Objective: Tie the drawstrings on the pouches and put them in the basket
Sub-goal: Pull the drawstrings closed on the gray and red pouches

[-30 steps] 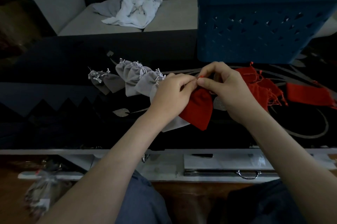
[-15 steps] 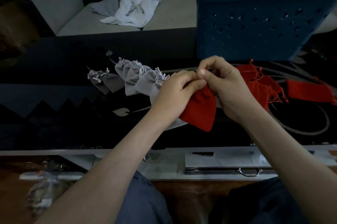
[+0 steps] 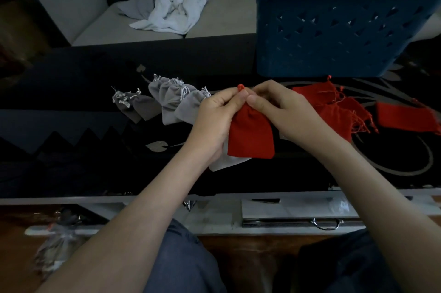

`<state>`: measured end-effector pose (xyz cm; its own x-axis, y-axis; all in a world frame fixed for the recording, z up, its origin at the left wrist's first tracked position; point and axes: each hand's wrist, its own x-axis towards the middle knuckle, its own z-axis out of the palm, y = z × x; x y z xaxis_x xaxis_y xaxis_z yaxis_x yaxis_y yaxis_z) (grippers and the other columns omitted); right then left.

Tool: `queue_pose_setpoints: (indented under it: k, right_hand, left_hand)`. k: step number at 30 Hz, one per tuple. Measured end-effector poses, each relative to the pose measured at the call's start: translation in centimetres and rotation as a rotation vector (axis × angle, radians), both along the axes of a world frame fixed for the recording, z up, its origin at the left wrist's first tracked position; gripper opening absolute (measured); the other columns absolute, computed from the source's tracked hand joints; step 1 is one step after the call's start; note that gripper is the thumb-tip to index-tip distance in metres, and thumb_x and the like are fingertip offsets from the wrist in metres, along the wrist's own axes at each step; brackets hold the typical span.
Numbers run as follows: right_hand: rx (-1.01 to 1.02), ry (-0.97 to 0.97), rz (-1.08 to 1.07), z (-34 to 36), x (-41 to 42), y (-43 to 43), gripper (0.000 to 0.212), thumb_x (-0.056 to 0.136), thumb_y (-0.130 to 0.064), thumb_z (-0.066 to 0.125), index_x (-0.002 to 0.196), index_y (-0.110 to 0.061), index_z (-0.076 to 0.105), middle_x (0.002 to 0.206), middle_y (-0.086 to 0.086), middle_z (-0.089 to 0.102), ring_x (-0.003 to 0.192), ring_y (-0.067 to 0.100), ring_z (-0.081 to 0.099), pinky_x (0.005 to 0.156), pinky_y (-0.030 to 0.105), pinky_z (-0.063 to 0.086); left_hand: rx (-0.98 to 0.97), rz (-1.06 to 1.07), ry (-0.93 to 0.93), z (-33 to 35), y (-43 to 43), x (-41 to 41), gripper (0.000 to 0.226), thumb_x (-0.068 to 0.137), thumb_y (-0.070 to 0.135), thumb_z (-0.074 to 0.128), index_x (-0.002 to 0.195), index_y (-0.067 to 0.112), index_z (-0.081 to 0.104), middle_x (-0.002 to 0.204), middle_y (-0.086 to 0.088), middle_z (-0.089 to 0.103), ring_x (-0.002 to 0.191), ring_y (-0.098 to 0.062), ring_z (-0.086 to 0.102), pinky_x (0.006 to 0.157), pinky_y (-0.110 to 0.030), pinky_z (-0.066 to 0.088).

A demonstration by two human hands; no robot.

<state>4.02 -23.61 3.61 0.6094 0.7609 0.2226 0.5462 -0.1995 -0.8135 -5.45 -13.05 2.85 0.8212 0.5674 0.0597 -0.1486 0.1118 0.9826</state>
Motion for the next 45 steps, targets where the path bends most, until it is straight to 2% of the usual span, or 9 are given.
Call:
queue_pose_setpoints:
  k: [7,12,20,24,27,30,34,37,45]
  right_hand:
    - [-0.051,-0.116,0.054,0.1,0.4,-0.4,0.019,0.095,-0.026,0.053,0.085,-0.013,0.063,0.075,0.0,0.063,0.071,0.01,0.056,0.063,0.017,0.038]
    - [-0.084,-0.143,0.134,0.4,1.2,-0.8,0.024,0.094,-0.019,0.054,0.074,-0.031,0.058,0.074,-0.014,0.049,0.075,-0.007,0.047,0.071,0.009,0.032]
    - [-0.338,-0.178,0.048,0.3,1.9,-1.7,0.026,0.093,-0.029,0.056,0.071,-0.018,0.065,0.09,-0.005,0.05,0.084,0.006,0.046,0.07,0.004,0.03]
    - [-0.215,0.161,-0.101,0.2,1.6,-1.5,0.04,0.095,-0.034,0.053,0.059,-0.016,0.056,0.059,-0.006,0.05,0.058,0.008,0.044,0.058,0.024,0.032]
    - [-0.035,0.462,-0.108,0.0,0.9,-0.8,0.036,0.098,-0.023,0.048,0.064,-0.014,0.056,0.06,-0.001,0.047,0.059,0.009,0.041,0.059,0.021,0.033]
    - [0.081,0.56,0.016,-0.2,0.1,-0.3,0.03,0.098,-0.012,0.042,0.074,-0.015,0.06,0.065,-0.003,0.051,0.063,0.005,0.046,0.061,0.018,0.036]
    - [0.136,0.387,0.068,-0.7,-0.4,-0.2,0.022,0.094,-0.004,0.05,0.088,-0.018,0.065,0.084,0.0,0.064,0.078,0.005,0.059,0.073,0.016,0.046]
    - [0.161,0.205,-0.01,-1.1,-0.3,-0.2,0.016,0.092,-0.005,0.055,0.094,-0.016,0.068,0.097,0.0,0.067,0.093,0.012,0.062,0.088,0.03,0.051]
    - [0.192,-0.061,-0.051,-0.9,-1.2,-0.2,0.016,0.088,-0.005,0.06,0.096,-0.019,0.063,0.083,-0.012,0.065,0.082,-0.004,0.06,0.075,0.009,0.044]
  left_hand:
    - [-0.145,-0.011,-0.043,0.9,0.5,-0.3,0.016,0.095,0.01,0.051,0.094,0.009,0.067,0.066,0.004,0.067,0.061,-0.003,0.062,0.06,-0.015,0.051]
    - [0.0,-0.098,-0.057,1.1,0.8,-0.8,0.025,0.091,0.004,0.053,0.111,0.018,0.059,0.064,0.005,0.066,0.064,-0.003,0.062,0.066,-0.014,0.05]
    - [0.131,0.002,0.231,0.7,1.0,-1.1,0.012,0.087,0.001,0.063,0.098,0.001,0.059,0.078,-0.008,0.068,0.056,-0.001,0.063,0.052,-0.01,0.045]
    - [0.24,0.061,0.28,0.3,0.8,-0.8,0.007,0.088,0.003,0.063,0.084,0.009,0.065,0.071,0.0,0.068,0.06,-0.001,0.064,0.059,-0.011,0.048]
    - [0.384,0.131,0.311,-0.2,0.6,-0.2,0.02,0.09,0.009,0.062,0.075,0.022,0.066,0.069,0.007,0.067,0.067,-0.005,0.063,0.069,-0.022,0.05]
    - [0.437,0.181,0.312,-0.5,0.2,0.2,0.023,0.09,0.014,0.062,0.073,0.028,0.066,0.067,0.01,0.065,0.067,-0.007,0.06,0.07,-0.028,0.047]
    - [0.487,0.243,0.31,-0.2,-0.4,0.3,0.014,0.091,0.019,0.063,0.081,0.029,0.065,0.076,0.005,0.07,0.075,-0.012,0.067,0.078,-0.037,0.055]
    - [0.464,0.263,0.311,0.0,-0.6,0.3,0.005,0.09,0.022,0.064,0.087,0.024,0.061,0.079,-0.001,0.07,0.076,-0.016,0.068,0.077,-0.041,0.056]
    - [0.515,0.238,0.308,0.1,-0.6,0.1,0.011,0.092,0.02,0.06,0.092,0.021,0.071,0.087,0.004,0.072,0.087,-0.01,0.067,0.087,-0.041,0.053]
